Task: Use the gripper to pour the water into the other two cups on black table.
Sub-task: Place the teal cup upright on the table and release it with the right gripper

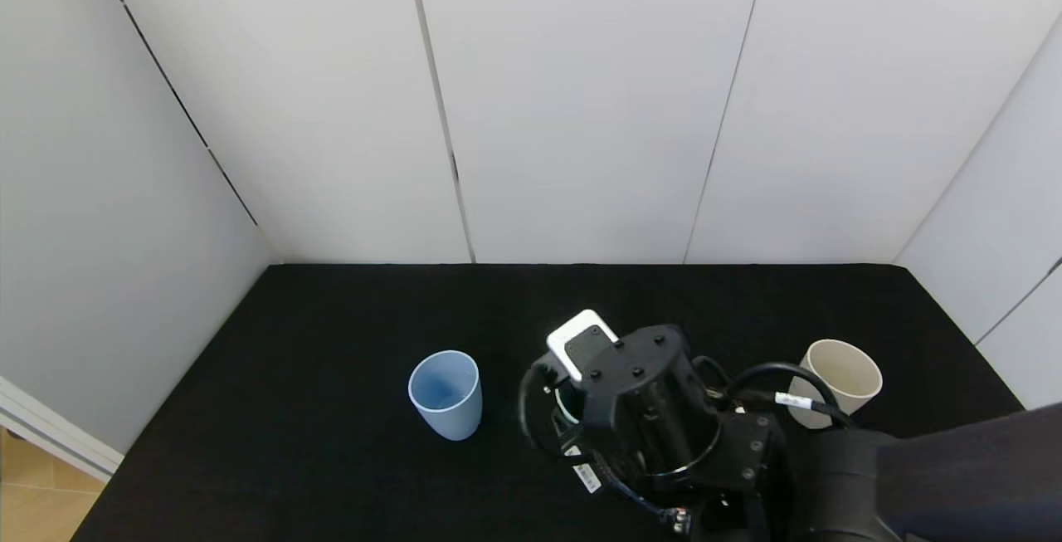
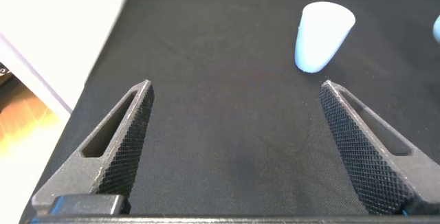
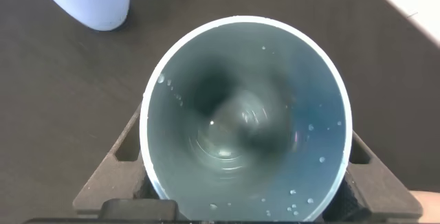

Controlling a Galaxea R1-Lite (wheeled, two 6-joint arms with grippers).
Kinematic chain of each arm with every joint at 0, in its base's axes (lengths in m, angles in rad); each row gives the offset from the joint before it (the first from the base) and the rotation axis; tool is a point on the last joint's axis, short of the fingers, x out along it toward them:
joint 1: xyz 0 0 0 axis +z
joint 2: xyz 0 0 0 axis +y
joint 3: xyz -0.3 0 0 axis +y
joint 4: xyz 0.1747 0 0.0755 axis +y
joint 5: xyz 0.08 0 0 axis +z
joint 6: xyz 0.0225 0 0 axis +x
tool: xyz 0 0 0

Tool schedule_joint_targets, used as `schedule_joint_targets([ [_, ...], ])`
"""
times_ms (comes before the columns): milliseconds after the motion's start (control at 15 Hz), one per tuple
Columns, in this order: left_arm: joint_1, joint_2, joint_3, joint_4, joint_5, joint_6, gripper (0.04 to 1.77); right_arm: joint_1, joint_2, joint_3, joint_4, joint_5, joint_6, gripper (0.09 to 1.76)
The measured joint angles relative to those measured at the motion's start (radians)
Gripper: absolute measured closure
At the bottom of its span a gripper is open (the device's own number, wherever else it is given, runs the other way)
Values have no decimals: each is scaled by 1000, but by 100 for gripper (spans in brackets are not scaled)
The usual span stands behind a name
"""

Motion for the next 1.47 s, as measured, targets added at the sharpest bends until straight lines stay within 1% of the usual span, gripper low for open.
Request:
schedule_joint_targets([
  [200,0,0,0,0,0,0,9,-45,-53,198,-238,77,14,62],
  [400,0,0,0,0,0,0,9,-80,-74,287,-338,101,50,62],
  [667,0,0,0,0,0,0,9,-123,-43,319,-376,154,102,62],
  [800,0,0,0,0,0,0,9,-147,3,321,-385,161,120,62],
  [933,0,0,0,0,0,0,9,-165,56,319,-422,164,126,62],
  [1200,0,0,0,0,0,0,9,-176,134,315,-433,163,127,62],
  [1467,0,0,0,0,0,0,9,-180,158,314,-453,163,126,62],
])
